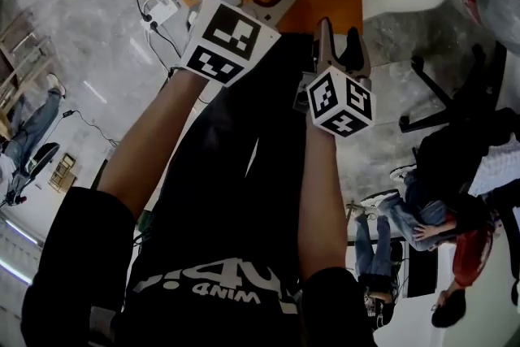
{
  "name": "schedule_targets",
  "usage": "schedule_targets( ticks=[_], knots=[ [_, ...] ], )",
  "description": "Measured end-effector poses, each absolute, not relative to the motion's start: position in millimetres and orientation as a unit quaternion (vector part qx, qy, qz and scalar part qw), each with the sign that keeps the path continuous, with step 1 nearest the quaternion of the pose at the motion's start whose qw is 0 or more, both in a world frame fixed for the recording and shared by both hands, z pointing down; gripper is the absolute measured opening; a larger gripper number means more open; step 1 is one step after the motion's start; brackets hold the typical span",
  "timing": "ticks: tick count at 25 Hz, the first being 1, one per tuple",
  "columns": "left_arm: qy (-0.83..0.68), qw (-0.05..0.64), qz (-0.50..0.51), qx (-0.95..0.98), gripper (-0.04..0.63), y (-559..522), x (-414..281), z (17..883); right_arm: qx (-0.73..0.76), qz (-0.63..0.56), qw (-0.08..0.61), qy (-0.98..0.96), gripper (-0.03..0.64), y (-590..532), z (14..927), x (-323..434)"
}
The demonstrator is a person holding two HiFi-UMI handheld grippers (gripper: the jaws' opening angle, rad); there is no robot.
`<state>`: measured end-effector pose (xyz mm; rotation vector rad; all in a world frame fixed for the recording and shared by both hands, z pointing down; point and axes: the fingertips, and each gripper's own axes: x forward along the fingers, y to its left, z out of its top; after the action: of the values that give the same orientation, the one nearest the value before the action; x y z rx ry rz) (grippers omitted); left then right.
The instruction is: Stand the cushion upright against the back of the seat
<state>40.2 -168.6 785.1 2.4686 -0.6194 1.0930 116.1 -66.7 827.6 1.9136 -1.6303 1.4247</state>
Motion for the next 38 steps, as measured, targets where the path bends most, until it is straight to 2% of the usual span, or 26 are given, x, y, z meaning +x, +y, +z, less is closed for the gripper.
schedule_targets(
  ticks=[7, 14, 20, 22, 23, 25, 26, 32, 38],
  knots=[
    [-0.235, 0.139, 0.46, 0.845, 0.207, -190, 33, 867, 0.662, 0.561, 0.146, -0.475, 0.249, -39, 935, 106],
    [-0.251, 0.105, 0.472, 0.838, 0.209, -205, 42, 901, 0.666, 0.59, 0.142, -0.434, 0.249, -31, 990, 109],
    [-0.258, 0.119, 0.49, 0.824, 0.207, -223, 47, 924, 0.642, 0.614, 0.135, -0.439, 0.249, -45, 1005, 111],
    [-0.258, 0.136, 0.495, 0.819, 0.167, -230, 47, 925, 0.635, 0.617, 0.145, -0.442, 0.241, -49, 1004, 112],
    [-0.257, 0.148, 0.493, 0.818, 0.12, -233, 47, 924, 0.632, 0.614, 0.153, -0.447, 0.197, -50, 1003, 112],
    [-0.256, 0.179, 0.482, 0.818, 0.044, -235, 47, 924, 0.627, 0.604, 0.168, -0.462, 0.046, -50, 1001, 114],
    [-0.255, 0.194, 0.476, 0.819, 0.019, -234, 47, 924, 0.624, 0.601, 0.173, -0.469, 0.025, -50, 1001, 113],
    [-0.251, 0.216, 0.449, 0.83, 0.009, -229, 42, 920, 0.619, 0.598, 0.162, -0.482, 0.023, -48, 999, 111],
    [-0.269, 0.261, 0.419, 0.827, 0.009, -216, 32, 884, 0.618, 0.591, 0.122, -0.504, 0.023, -39, 976, 108]
  ],
)
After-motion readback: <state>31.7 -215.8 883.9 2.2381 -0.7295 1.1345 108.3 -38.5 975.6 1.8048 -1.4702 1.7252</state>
